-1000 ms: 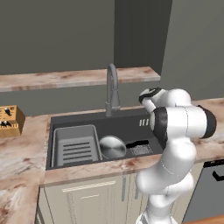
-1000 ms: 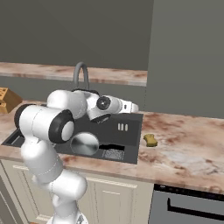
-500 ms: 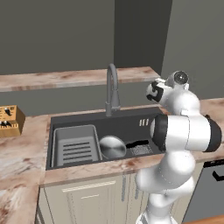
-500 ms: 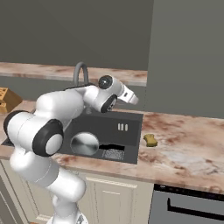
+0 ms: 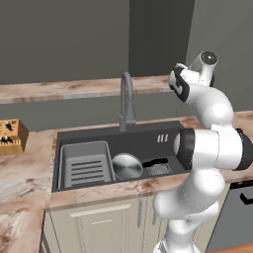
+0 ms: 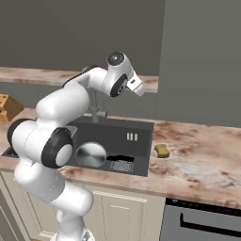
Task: Pick the pan and sponge and place them into the sink. Then turn on the water.
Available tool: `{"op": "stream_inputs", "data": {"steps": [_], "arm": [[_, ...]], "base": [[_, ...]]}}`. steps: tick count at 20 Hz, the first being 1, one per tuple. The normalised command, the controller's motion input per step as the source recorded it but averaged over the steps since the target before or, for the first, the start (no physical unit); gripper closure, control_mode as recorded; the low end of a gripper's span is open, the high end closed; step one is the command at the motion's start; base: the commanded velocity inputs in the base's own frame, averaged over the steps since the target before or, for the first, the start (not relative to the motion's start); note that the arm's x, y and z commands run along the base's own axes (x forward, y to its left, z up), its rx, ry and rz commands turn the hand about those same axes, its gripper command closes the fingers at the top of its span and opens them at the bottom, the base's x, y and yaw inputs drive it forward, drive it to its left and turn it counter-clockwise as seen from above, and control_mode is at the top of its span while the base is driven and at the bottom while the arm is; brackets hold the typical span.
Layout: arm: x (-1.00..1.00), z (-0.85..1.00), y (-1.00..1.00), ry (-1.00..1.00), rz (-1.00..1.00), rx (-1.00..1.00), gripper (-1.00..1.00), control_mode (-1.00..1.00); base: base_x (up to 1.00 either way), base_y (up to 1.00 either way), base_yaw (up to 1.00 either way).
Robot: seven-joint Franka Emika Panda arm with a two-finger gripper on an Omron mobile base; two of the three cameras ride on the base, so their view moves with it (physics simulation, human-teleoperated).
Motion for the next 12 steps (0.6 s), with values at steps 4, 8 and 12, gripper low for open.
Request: {"op": "stream_inputs", "data": {"steps": [4, 8, 12], "arm": [[-0.21, 0.03, -0.25, 0.00, 0.11, 0.08, -1.00, -1.00], [-0.24, -0.08, -0.11, 0.00, 0.23, 0.00, -1.00, -1.00], [-0.34, -0.16, 0.00, 0.00, 0.33, -0.09, -1.00, -1.00]], "base": [[0.00, 0.00, 0.00], [0.00, 0.00, 0.00], [0.00, 0.00, 0.00]]}}
